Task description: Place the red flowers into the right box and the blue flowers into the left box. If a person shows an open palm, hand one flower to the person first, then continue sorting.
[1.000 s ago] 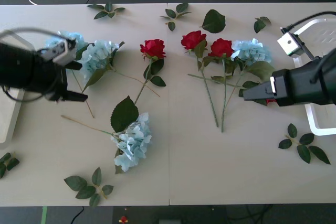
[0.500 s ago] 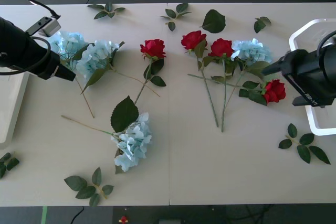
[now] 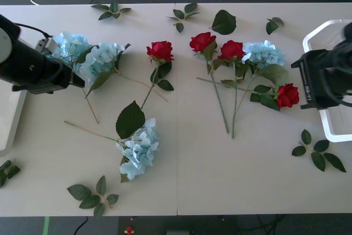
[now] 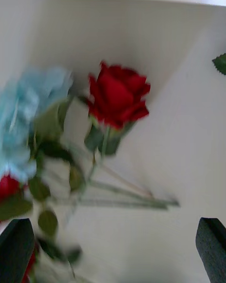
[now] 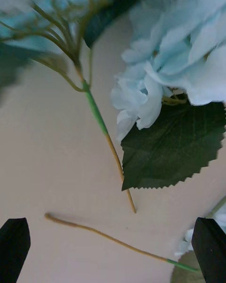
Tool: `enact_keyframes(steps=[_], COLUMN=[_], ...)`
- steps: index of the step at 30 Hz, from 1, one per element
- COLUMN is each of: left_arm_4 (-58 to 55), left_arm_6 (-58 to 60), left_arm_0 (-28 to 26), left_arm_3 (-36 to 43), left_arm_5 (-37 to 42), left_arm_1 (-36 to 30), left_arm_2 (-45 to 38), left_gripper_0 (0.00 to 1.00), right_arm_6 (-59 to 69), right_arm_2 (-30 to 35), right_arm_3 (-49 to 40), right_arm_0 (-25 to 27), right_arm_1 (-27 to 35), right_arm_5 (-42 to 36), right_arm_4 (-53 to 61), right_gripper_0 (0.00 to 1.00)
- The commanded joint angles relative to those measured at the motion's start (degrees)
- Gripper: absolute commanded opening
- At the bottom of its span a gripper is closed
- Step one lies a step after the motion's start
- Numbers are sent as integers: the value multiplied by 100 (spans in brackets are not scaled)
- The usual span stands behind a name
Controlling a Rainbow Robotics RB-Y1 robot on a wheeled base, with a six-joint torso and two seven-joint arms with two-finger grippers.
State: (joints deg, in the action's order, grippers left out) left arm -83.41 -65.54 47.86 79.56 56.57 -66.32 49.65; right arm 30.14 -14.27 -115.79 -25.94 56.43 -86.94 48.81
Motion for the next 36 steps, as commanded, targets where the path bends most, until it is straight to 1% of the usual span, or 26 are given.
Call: enact_keyframes(steps=[1,5,8,16,20,24,29,33,36], left_arm_4=[-140,-246,-325,-518,-448,-421,-501,-492,-544], left_arm_6=[252,305,349,340,322,357,419,428,463], left_arm_0=[294,294,294,347,435,452,452,566,760], left_arm_3=[15,-73,-196,-635,-995,-1224,-1391,-1409,-1417], left_arm_5=[-173,-164,-190,-524,-595,-788,-814,-814,-823], left_arm_1=[-12,23,128,199,199,260,409,462,550], left_arm_2=[54,63,54,63,63,54,80,414,845], left_gripper_0=[100,100,100,100,100,100,100,100,100], right_arm_6=[668,1240,1521,1714,1714,1662,1662,1706,1688], right_arm_2=[-577,-999,-1227,-1342,-1368,-1412,-1430,-1544,-1553], right_arm_3=[558,1120,1533,2474,3159,3616,3801,3871,4073], right_arm_0=[-587,-965,-1238,-1668,-1871,-1985,-2002,-2002,-2002], right_arm_1=[-396,-686,-870,-1503,-1846,-2074,-2276,-2382,-2505], right_arm_5=[-25,-16,45,353,581,713,801,898,1056], right_arm_4=[-513,-882,-944,-1120,-1322,-1445,-1454,-1454,-1533], right_gripper_0=[100,100,100,100,100,100,100,100,100])
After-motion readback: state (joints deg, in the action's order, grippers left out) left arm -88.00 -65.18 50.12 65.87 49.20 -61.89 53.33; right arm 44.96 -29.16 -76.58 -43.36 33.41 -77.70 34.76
